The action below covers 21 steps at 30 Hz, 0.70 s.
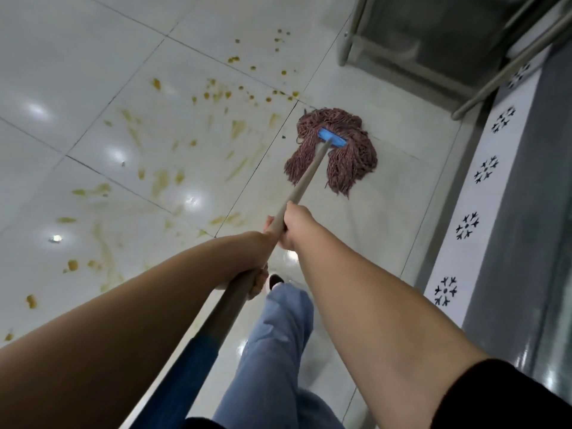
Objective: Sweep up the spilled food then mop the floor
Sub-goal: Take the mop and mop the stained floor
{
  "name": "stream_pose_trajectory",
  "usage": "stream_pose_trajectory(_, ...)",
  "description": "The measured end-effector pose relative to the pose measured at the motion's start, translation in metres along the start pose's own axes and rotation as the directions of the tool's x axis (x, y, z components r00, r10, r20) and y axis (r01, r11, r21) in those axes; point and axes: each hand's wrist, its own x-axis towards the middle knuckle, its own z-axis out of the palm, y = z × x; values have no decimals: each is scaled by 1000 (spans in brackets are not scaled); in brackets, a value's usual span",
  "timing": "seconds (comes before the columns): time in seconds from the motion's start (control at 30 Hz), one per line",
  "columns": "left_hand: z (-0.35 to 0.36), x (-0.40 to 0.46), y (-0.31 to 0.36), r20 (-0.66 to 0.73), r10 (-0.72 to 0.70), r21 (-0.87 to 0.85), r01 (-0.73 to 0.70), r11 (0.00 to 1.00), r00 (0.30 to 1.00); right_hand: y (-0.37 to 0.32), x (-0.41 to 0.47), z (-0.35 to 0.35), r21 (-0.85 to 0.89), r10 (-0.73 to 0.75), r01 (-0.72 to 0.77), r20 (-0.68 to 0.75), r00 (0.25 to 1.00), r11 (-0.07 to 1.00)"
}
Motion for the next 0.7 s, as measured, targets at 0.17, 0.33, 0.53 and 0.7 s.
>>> stream_pose_trajectory(0.17, -5, 19, 96, 42, -16, -11, 17, 1000, 999, -98, 25, 21, -83, 1, -9, -91, 996, 996)
stream_pose_trajectory(0.33, 3, 31, 191, 60, -15, -39, 17, 999, 998, -194, 43, 31, -162, -20, -2, -133, 991, 987)
stream_pose_trajectory(0.53, 29, 45, 265, 56, -88, -80, 92, 993, 995, -272, 65, 24, -230, 1, -35, -143, 990, 973)
stream_pose_trajectory(0.7, 43, 57, 292, 15, -149, -66, 149, 987, 989, -304, 84, 15, -348, 65, -98, -104, 992, 932)
